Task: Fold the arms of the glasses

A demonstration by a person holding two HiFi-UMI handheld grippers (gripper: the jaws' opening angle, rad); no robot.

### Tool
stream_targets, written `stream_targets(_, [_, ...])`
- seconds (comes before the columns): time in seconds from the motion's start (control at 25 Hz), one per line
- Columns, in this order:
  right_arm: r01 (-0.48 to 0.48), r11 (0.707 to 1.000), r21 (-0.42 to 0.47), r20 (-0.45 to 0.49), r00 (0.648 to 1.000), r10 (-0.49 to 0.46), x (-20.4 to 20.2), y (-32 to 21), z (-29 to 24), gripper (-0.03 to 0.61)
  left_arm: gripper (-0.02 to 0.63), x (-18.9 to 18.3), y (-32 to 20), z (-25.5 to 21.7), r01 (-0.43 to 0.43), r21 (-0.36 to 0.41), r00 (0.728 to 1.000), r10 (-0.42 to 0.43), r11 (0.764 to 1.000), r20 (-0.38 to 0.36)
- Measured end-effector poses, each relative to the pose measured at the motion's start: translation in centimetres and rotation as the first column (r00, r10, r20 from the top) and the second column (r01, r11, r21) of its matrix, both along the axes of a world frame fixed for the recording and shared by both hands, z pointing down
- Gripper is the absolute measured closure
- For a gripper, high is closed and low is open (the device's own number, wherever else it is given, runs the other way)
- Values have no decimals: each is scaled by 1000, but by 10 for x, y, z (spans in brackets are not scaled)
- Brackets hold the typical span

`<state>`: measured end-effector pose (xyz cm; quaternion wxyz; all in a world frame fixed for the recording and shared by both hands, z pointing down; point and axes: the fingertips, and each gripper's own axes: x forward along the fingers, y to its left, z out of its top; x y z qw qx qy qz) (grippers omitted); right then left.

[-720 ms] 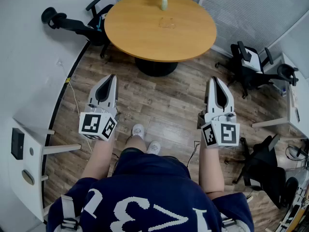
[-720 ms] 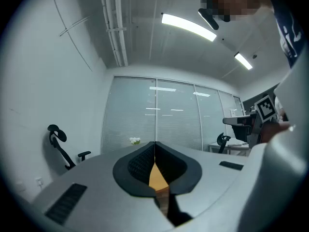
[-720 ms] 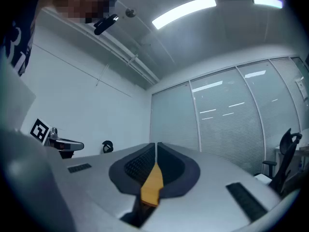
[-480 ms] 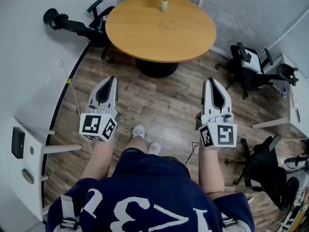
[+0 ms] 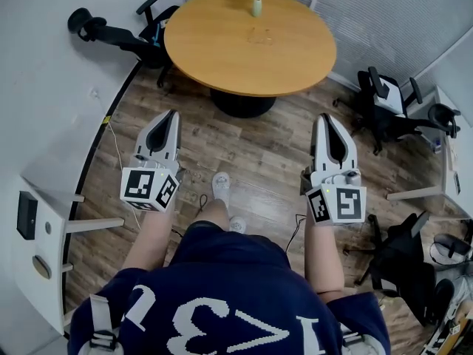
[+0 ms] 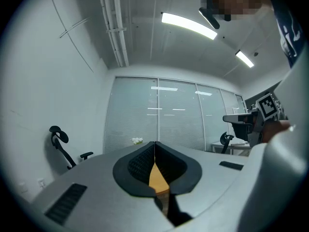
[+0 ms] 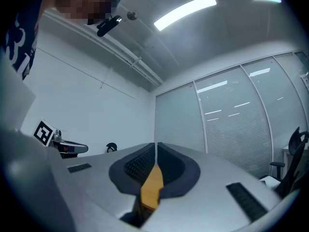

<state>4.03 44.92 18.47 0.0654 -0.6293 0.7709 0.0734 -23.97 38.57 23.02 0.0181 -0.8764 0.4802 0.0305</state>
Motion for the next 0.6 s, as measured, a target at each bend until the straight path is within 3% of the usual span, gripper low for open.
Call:
stream_targets(0.24, [13,999,-29,-10,1000,-14,0,-51,7,541,598,1,-50,10,13,-15,1000,-14,1000,-22])
stream_targets(0.6, [-15,1000,-23,-24,1000,14,12,-175,-5,541,598,16,-182,8,-16,-9,998,15,1000,-61])
